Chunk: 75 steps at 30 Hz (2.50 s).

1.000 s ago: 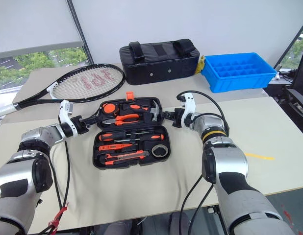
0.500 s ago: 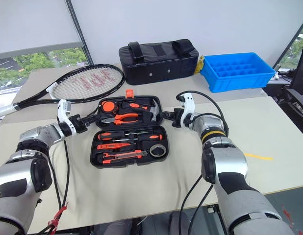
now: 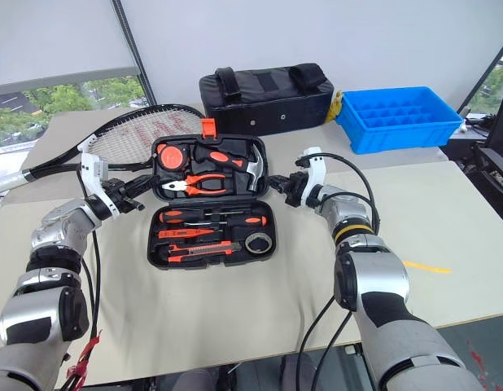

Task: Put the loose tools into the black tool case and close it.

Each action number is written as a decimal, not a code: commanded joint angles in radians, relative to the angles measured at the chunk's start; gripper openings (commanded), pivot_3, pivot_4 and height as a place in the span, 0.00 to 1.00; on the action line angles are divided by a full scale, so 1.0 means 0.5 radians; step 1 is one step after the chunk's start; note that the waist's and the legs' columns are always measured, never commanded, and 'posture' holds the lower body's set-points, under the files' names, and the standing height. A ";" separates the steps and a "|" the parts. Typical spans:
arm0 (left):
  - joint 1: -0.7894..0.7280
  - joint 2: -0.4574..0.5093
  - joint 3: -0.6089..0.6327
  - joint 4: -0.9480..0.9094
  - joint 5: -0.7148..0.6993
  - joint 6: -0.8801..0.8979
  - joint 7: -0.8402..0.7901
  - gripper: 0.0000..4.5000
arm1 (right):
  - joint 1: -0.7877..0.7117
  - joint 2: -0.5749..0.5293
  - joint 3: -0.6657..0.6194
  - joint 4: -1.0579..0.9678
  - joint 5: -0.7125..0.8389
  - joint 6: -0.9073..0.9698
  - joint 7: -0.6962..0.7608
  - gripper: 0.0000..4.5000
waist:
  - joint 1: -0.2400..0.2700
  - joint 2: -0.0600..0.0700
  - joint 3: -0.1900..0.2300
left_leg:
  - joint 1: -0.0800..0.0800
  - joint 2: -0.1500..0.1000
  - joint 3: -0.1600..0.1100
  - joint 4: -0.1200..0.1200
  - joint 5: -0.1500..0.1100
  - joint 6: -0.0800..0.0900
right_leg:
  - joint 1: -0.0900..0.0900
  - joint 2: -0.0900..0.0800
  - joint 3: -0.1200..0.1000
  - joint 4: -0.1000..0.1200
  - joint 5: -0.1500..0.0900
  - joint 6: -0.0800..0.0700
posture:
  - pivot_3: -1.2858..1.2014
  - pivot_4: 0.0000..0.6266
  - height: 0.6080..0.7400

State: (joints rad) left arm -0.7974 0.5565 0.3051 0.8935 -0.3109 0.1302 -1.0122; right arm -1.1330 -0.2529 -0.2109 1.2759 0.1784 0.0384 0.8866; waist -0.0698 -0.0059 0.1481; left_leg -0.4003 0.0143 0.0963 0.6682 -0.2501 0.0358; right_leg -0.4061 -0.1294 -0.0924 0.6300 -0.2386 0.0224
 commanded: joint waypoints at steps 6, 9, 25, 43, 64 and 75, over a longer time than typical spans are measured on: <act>0.257 0.035 -0.187 -0.161 0.340 -0.913 0.303 0.00 | 0.096 0.031 0.025 -0.189 -0.030 -0.635 0.011 0.00 | -0.002 0.000 0.000 | 0.003 0.001 0.001 0.000 0.000 0.000 | 0.001 0.000 0.001 0.000 0.000 0.000 | 0.52 0.24 1.00; 0.325 0.037 -0.224 -0.169 0.408 -1.167 0.397 0.00 | 0.128 0.027 0.021 -0.201 -0.029 -0.754 -0.017 0.00 | -0.001 0.000 0.000 | 0.004 0.002 0.002 0.000 0.000 0.000 | 0.002 0.000 0.001 0.001 0.000 -0.001 | 0.52 0.24 1.00; 0.742 0.213 -0.327 -0.321 0.790 -1.985 0.893 0.08 | 0.443 -0.060 0.128 -0.436 -0.072 -1.321 0.075 0.16 | 0.002 0.001 0.000 | 0.006 0.004 0.003 0.000 0.000 0.000 | 0.001 -0.002 0.001 0.002 0.002 -0.004 | 0.52 0.24 1.00; 1.505 0.768 -0.372 -0.182 1.720 -2.704 1.894 0.99 | 1.406 -0.476 0.265 -1.571 0.186 -0.852 0.432 0.98 | 0.066 0.001 0.000 | 0.036 0.002 0.027 -0.013 -0.020 0.031 | 0.012 -0.035 -0.014 -0.002 0.002 -0.003 | 0.52 0.24 1.00; -0.092 -0.001 -0.191 -0.013 -0.444 0.358 0.474 0.99 | 0.210 -0.257 0.118 -0.664 0.338 0.794 -0.256 0.98 | 0.083 0.001 0.002 | 0.031 0.002 0.032 -0.001 0.007 0.016 | 0.016 -0.027 -0.025 0.001 0.022 -0.006 | 0.52 0.24 1.00; -0.557 -0.046 0.063 0.760 -0.345 0.560 0.852 0.99 | -0.215 -0.069 -0.109 0.006 0.317 0.702 -0.459 0.98 | -0.008 0.001 0.002 | 0.019 -0.004 0.033 -0.020 0.004 0.014 | 0.002 -0.028 -0.029 -0.012 0.015 0.007 | 0.52 0.24 1.00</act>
State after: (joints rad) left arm -1.0513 0.5150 0.3073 1.2636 -0.4905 0.4042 -0.6099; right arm -1.2068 -0.2902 -0.2432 1.2779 0.3358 0.4173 0.6667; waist -0.0740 -0.0056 0.1493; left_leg -0.3907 0.0127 0.1127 0.6582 -0.2480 0.0425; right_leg -0.4051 -0.1432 -0.1069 0.6240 -0.2310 0.0260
